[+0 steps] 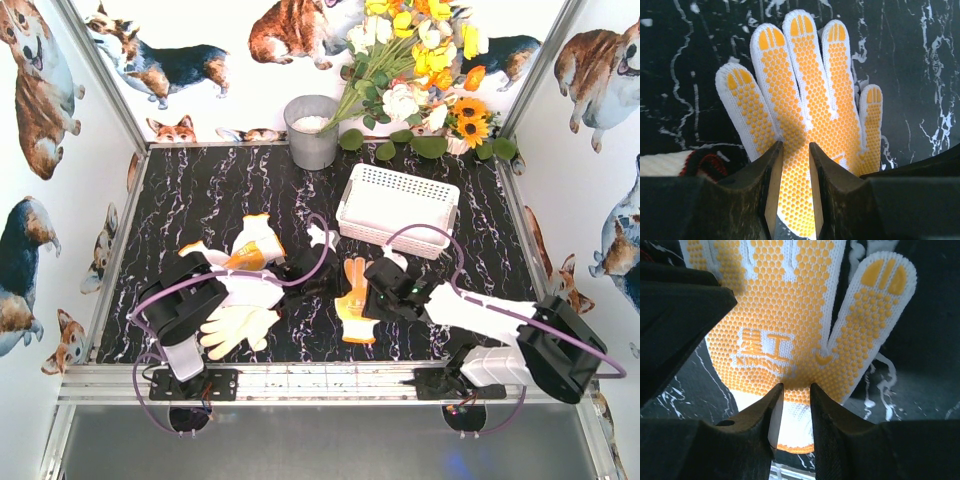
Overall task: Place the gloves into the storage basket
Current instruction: Adjust the glove at the center of the board.
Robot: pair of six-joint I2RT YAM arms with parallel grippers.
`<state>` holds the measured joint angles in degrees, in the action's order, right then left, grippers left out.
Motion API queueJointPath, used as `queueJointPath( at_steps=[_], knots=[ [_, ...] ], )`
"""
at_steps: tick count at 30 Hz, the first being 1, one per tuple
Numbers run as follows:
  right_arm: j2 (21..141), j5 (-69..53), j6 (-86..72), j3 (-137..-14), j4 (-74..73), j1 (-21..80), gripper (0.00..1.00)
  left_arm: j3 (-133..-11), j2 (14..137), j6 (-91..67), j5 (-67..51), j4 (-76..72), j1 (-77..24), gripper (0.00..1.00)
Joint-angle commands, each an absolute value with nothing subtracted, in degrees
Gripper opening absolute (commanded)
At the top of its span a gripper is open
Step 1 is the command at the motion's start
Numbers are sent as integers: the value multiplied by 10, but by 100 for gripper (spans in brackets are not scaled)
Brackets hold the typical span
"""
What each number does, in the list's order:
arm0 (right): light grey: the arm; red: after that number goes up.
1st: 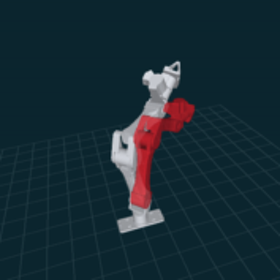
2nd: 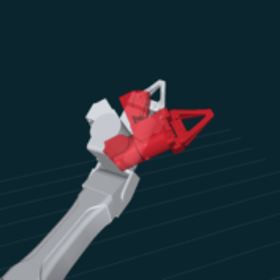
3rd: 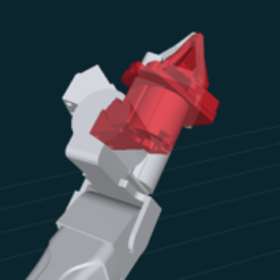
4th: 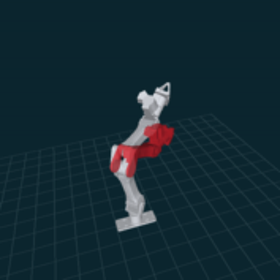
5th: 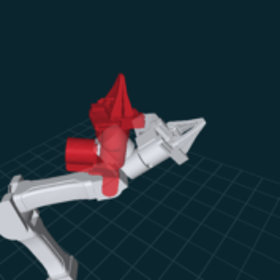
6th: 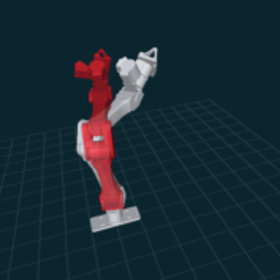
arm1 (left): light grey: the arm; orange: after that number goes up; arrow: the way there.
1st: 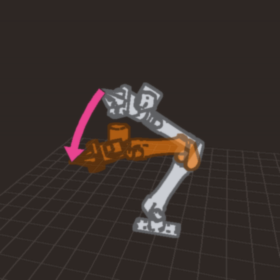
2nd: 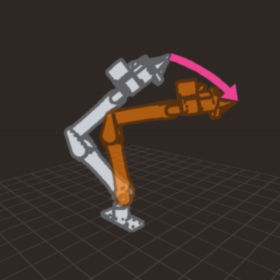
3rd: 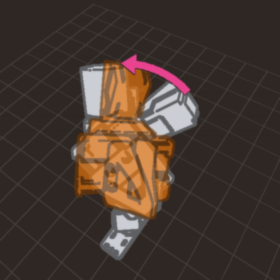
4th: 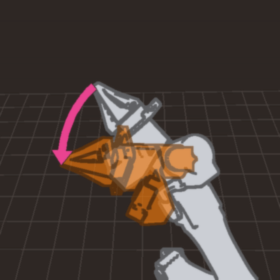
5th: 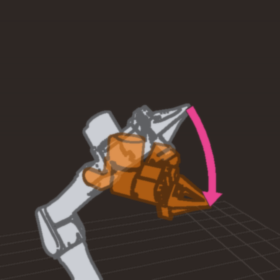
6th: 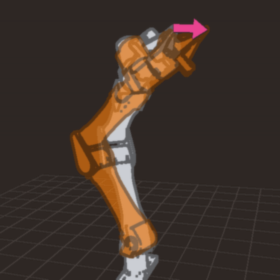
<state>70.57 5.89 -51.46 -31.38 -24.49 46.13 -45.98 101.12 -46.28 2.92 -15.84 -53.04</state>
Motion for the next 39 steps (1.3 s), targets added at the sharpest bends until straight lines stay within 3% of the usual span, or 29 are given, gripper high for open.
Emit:
queueJointPath(
  at_steps=[1,7,14,17,25,30,34,39],
  knots=[
    [743,49,-497,-337,-203,464,32,-414,999,-436,61,-93,-517,23],
    [756,22,-496,-339,-181,465,34,-371,952,-426,80,-89,-502,24],
    [748,10,-492,-357,-198,465,36,-371,950,-388,26,-144,-501,31],
    [731,4,-497,-364,-211,465,44,-383,950,-378,11,-154,-501,36],
    [617,19,-492,-394,-276,465,60,-410,856,-346,2,-111,-495,55],
    [544,53,-463,-409,-314,457,62,-412,766,-315,35,2,-453,71],
    [525,31,-416,-450,-352,421,63,-416,684,-299,70,94,-396,91],
    [546,10,-374,-469,-366,383,63,-407,632,-291,73,162,-304,99]
  ],
)
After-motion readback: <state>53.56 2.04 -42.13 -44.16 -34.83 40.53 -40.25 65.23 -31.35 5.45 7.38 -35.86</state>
